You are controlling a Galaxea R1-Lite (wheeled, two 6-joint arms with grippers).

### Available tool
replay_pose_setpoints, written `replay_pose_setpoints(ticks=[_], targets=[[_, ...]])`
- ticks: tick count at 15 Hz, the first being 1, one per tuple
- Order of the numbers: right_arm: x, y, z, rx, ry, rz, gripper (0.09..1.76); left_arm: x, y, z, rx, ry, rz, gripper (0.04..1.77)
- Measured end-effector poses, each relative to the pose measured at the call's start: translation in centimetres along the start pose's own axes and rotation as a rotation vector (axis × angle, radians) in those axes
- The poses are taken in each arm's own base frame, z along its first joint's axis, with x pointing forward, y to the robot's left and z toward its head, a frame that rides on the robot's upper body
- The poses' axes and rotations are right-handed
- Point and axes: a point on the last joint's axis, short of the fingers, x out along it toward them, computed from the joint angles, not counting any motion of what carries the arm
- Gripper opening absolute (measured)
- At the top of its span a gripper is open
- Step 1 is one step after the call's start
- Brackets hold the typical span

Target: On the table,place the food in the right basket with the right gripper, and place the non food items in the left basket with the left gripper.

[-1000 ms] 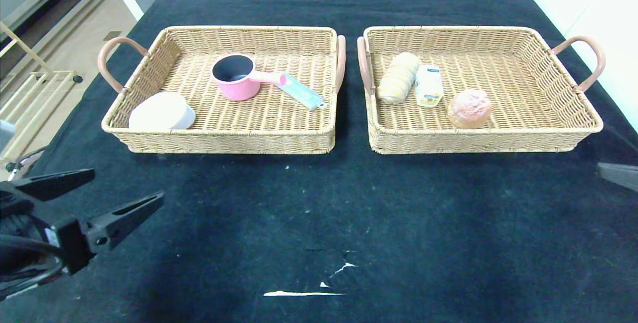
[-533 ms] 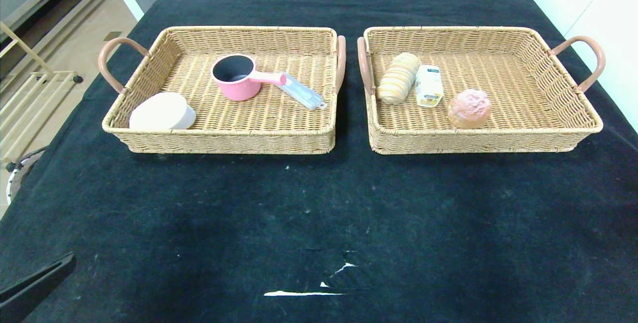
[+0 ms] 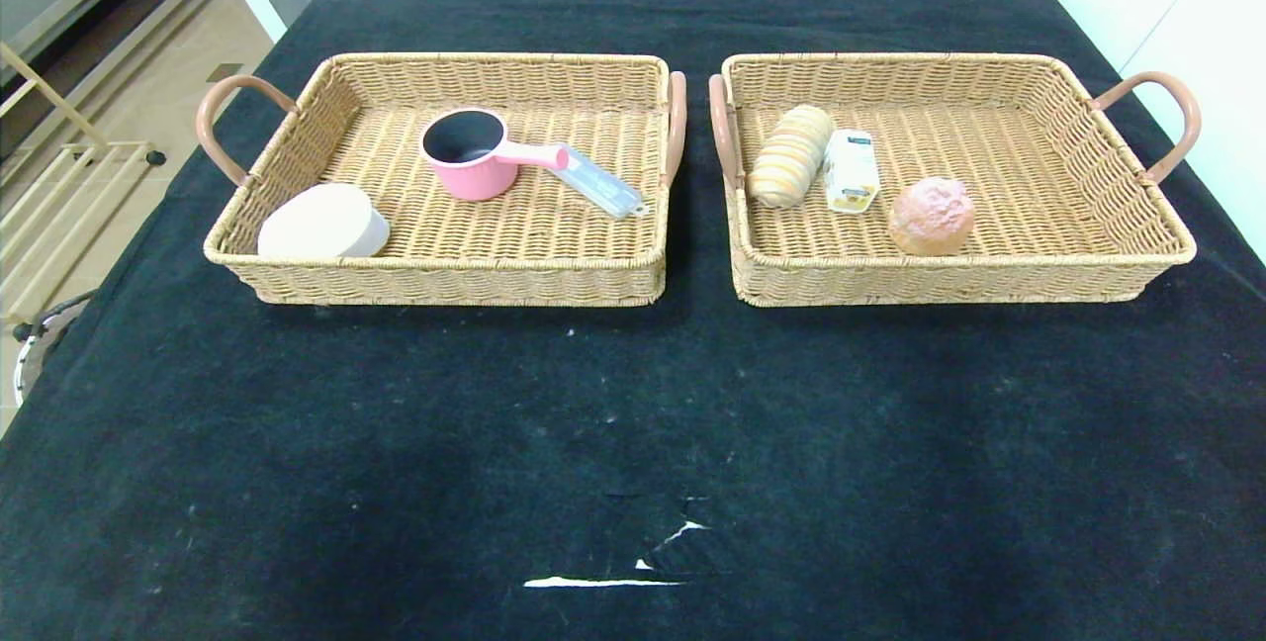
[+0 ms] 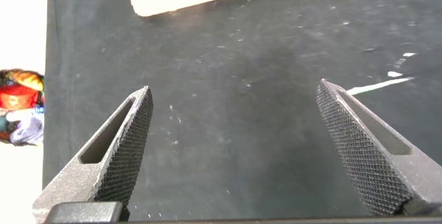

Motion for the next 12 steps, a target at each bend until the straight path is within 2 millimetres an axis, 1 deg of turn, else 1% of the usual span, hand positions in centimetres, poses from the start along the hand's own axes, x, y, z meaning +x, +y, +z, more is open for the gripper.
replay_pose_setpoints(ticks=[3, 6, 10, 12], targets=[[-0.8, 1.2, -2.2, 0.005, -0.038, -0.027, 1.7, -2.3, -0.9, -0.7, -0.03, 0.006, -0.034, 1.72], [-1.6, 2.1, -4.0, 0.012, -0.08, -0.07, 1.7, -4.0, -1.2, -0.4, -0.072, -0.003, -0.027, 1.72], [-1.7, 2.6, -5.3, 0.002, -0.106, -0.076, 1.7, -4.8, -1.1, -0.3, -0.104, -0.031, -0.027, 1.72], [-1.7, 2.7, -5.7, 0.0, -0.109, -0.075, 1.7, -5.1, -1.0, -0.8, -0.113, -0.032, -0.046, 1.72]])
